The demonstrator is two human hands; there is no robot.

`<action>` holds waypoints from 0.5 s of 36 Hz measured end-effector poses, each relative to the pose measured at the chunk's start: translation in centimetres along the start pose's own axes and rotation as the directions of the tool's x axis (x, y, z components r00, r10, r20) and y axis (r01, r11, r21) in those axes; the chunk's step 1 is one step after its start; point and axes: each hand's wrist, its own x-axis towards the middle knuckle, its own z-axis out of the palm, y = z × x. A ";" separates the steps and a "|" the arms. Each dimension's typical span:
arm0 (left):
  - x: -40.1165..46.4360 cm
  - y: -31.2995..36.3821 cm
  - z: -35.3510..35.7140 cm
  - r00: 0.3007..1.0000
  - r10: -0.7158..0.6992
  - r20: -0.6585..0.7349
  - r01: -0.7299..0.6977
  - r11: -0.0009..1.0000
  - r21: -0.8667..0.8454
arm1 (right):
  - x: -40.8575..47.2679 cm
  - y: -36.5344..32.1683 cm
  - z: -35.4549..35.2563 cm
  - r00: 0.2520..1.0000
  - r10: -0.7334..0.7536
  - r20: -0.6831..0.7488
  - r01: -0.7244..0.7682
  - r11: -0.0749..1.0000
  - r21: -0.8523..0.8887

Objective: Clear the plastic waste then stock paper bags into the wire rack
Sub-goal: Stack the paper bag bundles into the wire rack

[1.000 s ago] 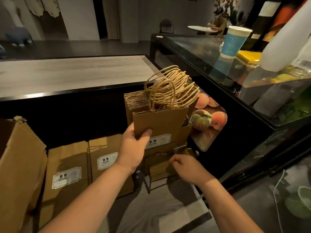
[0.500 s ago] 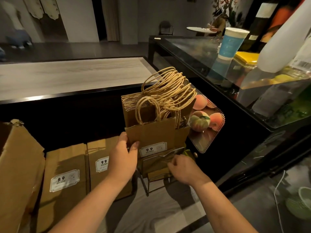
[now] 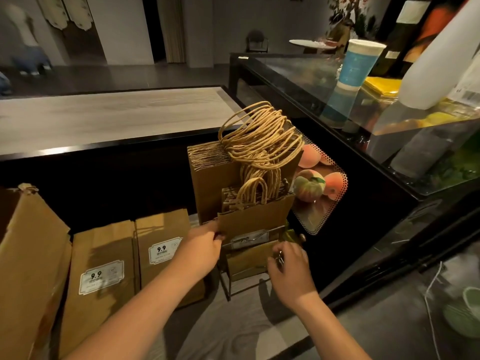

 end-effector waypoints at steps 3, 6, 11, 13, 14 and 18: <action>0.1 0.2 -0.3 1.000 0.014 -0.026 -0.011 0.993 0.119 | -0.1 -0.5 -0.3 0.996 0.062 -0.063 -0.056 0.994 0.096; -0.4 0.7 -0.7 0.985 0.107 -0.136 -0.088 0.986 0.142 | 0.2 -1.8 -1.3 0.984 0.131 -0.117 -0.090 0.947 0.309; -1.6 1.5 -0.1 0.967 0.097 -0.234 -0.153 0.961 -0.232 | 1.9 -3.8 -2.5 0.991 0.104 -0.086 -0.044 0.851 0.523; -1.6 1.8 0.3 0.981 0.070 -0.181 -0.132 0.924 -0.359 | 3.1 -4.6 -2.8 0.990 0.127 -0.060 -0.070 0.815 0.576; -1.5 2.0 0.6 0.987 0.067 -0.147 -0.121 0.908 -0.401 | 3.7 -4.9 -2.8 0.991 0.121 -0.051 -0.068 0.808 0.586; -1.2 3.6 1.4 0.999 0.041 -0.002 -0.033 0.772 -0.635 | 5.0 -6.2 -2.3 0.995 0.099 -0.024 -0.065 0.792 0.607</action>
